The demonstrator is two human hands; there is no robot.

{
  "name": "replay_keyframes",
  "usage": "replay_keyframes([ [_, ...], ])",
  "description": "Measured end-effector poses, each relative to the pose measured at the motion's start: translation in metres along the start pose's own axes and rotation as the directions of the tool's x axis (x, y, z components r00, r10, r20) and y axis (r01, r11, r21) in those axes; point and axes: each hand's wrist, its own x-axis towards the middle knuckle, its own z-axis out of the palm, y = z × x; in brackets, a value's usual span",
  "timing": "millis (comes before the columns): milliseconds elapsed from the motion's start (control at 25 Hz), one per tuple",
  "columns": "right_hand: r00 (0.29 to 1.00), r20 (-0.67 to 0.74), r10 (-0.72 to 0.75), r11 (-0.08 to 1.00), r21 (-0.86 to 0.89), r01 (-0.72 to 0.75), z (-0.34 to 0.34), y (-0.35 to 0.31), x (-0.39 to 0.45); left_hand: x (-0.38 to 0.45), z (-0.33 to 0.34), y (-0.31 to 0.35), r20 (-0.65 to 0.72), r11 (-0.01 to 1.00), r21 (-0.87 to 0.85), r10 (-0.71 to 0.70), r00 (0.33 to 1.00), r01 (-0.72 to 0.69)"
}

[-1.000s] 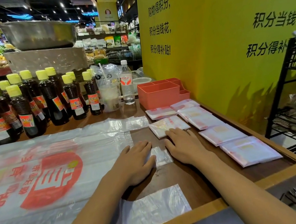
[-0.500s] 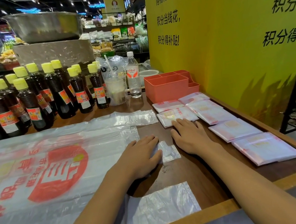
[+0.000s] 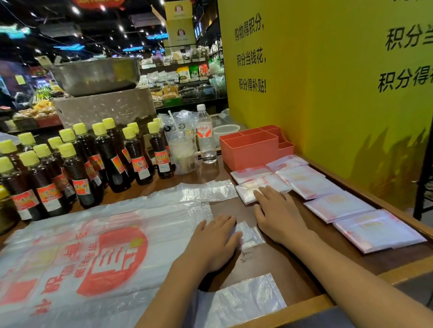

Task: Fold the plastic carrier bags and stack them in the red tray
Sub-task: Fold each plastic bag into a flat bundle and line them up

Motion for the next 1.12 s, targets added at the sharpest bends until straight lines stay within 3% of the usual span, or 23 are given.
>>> replay_keyframes([
  [200,0.996,-0.023,-0.086,0.991,0.1,0.087,-0.015,-0.024,-0.025,-0.04,-0.027,-0.029,-0.059,0.999,0.013,-0.034,0.998,0.034],
  [360,0.975,-0.019,-0.22,0.927,0.306,0.215,-0.033,-0.093,-0.044,-0.107,-0.038,-0.085,-0.051,0.98,0.038,-0.195,0.979,0.197],
  [480,0.921,0.103,-0.375,0.848,0.44,0.296,-0.033,-0.157,-0.071,-0.167,-0.035,-0.129,-0.075,0.936,0.017,-0.349,0.934,0.351],
  [640,0.838,0.272,-0.473,0.857,0.362,0.367,-0.001,-0.2,-0.097,-0.227,-0.03,-0.164,0.008,0.879,0.011,-0.477,0.879,0.477],
  [840,0.851,0.271,-0.45,0.875,0.323,0.36,0.001,-0.186,-0.096,-0.246,-0.036,-0.159,0.025,0.89,-0.128,-0.437,0.899,0.437],
  [1120,0.913,0.267,-0.309,0.949,0.146,0.279,-0.023,-0.114,-0.087,-0.219,-0.032,-0.116,0.061,0.943,-0.206,-0.254,0.965,0.261],
])
